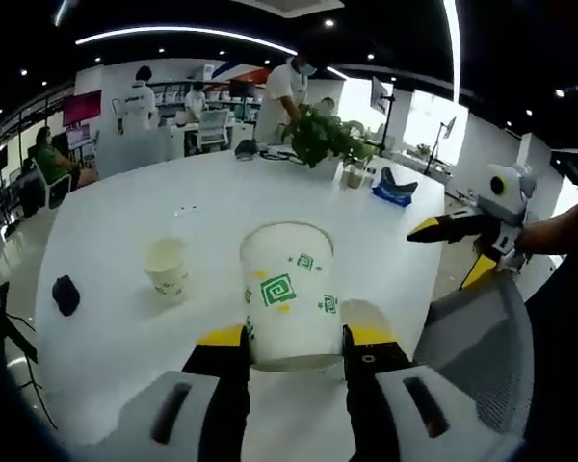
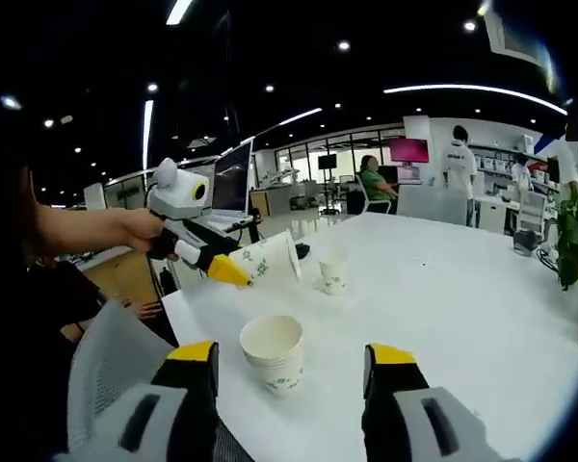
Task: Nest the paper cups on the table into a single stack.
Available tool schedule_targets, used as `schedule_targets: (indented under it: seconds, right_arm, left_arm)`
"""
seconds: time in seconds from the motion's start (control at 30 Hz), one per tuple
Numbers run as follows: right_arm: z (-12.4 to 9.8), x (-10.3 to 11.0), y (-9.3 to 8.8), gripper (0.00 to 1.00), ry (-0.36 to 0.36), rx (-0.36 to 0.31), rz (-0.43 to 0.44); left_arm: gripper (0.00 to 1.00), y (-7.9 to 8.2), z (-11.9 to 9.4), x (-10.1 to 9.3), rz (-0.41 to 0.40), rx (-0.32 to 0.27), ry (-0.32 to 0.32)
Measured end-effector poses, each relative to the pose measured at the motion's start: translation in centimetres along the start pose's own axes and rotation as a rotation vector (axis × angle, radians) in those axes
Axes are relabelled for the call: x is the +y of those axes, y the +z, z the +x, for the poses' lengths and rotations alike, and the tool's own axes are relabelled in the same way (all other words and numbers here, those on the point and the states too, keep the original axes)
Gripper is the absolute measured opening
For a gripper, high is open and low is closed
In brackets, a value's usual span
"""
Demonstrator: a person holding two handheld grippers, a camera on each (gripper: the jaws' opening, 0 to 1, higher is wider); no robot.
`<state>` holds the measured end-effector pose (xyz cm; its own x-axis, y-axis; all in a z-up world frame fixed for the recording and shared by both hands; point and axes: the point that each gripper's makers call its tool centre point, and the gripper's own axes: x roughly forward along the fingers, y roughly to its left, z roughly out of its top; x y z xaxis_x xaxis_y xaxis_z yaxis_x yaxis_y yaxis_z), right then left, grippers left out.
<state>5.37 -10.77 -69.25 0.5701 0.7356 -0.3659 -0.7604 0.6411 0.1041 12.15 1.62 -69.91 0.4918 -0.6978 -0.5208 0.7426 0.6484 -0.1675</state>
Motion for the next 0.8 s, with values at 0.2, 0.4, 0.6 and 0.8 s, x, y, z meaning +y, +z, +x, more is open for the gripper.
schedule_targets:
  seconds: [0.2,0.4,0.6,0.8]
  right_arm:
    - [0.6,0.8,1.2,0.53,0.035,-0.016,-0.008]
    - [1.0,1.4,3.3,0.46,0.085,-0.083,0.068]
    - [1.2,1.9,3.3,0.34,0.116,-0.071,0.064]
    - [1.3,2.7,3.4,0.28,0.153,-0.076,0.087]
  left_arm:
    - [0.37,0.4,-0.5,-1.6,0.022,-0.008,-0.045]
    - [0.37,-0.4,-1.0,-3.9,0.09,0.016,-0.152]
    - [0.37,-1.1,-1.0,-5.2,0.134,0.04,-0.209]
    - [0.37,-1.0,-0.9,-5.8,0.138,0.032,-0.242]
